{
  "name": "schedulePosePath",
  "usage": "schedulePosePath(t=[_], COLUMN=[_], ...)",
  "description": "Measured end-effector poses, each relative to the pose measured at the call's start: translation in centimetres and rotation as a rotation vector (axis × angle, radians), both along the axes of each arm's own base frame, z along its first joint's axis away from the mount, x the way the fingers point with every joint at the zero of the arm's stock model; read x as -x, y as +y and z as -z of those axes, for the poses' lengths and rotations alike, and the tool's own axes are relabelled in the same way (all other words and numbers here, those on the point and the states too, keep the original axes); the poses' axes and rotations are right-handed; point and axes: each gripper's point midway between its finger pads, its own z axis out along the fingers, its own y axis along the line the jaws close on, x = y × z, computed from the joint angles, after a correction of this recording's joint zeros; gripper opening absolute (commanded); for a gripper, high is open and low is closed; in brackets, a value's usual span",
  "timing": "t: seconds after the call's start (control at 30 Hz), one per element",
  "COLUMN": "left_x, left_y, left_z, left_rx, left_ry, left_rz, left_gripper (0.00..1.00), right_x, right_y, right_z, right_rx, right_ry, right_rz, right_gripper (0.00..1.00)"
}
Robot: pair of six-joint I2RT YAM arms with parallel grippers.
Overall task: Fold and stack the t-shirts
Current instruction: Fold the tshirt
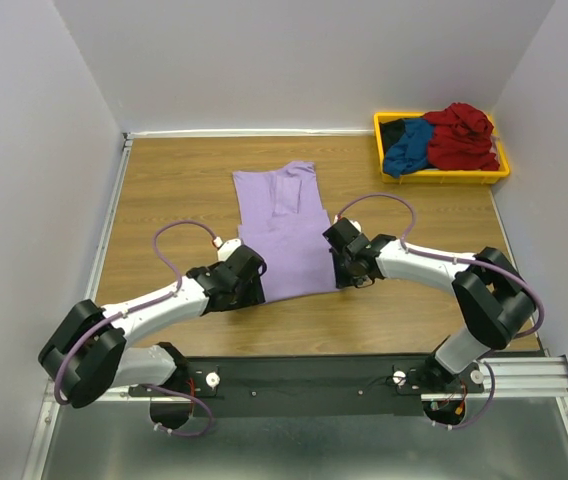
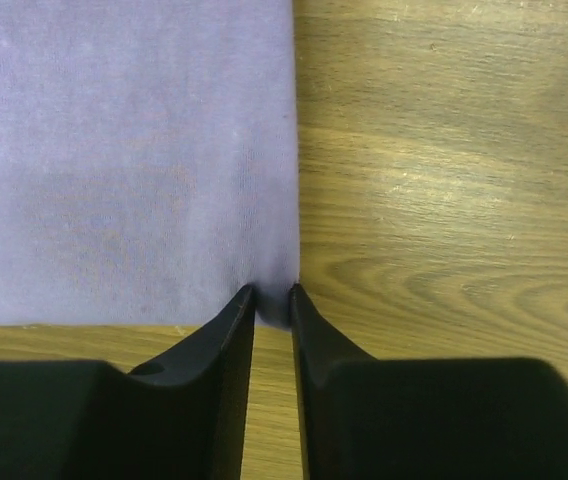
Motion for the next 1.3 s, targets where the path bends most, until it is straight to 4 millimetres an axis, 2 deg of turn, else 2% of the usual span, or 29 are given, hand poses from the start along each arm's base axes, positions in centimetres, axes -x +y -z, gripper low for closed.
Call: schedulePosePath(t=[0.07, 0.2, 0.37, 0.47, 0.57, 0.9, 1.17, 1.27, 1.3], left_x=[0.0, -0.1, -0.1, 0.0, 0.1, -0.1, 0.0, 0.0, 0.0], left_y=[-0.1, -0.4, -0.5, -0.4, -0.4, -0.9, -1.5, -1.7, -1.8], left_z=[0.0, 0.1, 0.2, 0.4, 0.6, 0.7, 1.1, 1.2, 1.2], left_rx=[-0.004, -0.009, -0.018, -0.029, -0.038, -0.062, -0.093, -0.1, -0.1], left_ry=[0.004, 0.012, 0.023, 0.036, 0.046, 0.071, 0.082, 0.079, 0.079], left_rz=[0.002, 0.005, 0.004, 0.002, 0.001, -0.004, 0.006, 0.008, 0.007], left_gripper=[0.71, 0.71, 0.7, 0.67, 0.58, 0.41, 0.38, 0.29, 0.24], right_x=[0.0, 0.1, 0.1, 0.1, 0.1, 0.1, 0.1, 0.2, 0.1], right_y=[0.2, 0.4, 0.4, 0.4, 0.4, 0.4, 0.4, 0.4, 0.4], right_z=[0.0, 0.0, -0.1, -0.1, -0.1, 0.0, 0.0, 0.0, 0.0], right_rx=[0.001, 0.001, 0.003, 0.004, 0.006, 0.01, 0.006, 0.005, 0.005], right_ry=[0.0, -0.002, -0.002, -0.001, -0.002, -0.004, -0.011, -0.013, -0.014], right_rz=[0.001, 0.003, 0.003, 0.002, 0.0, -0.01, -0.014, -0.017, -0.017], right_gripper=[0.18, 0.01, 0.01, 0.01, 0.01, 0.01, 0.01, 0.01, 0.01])
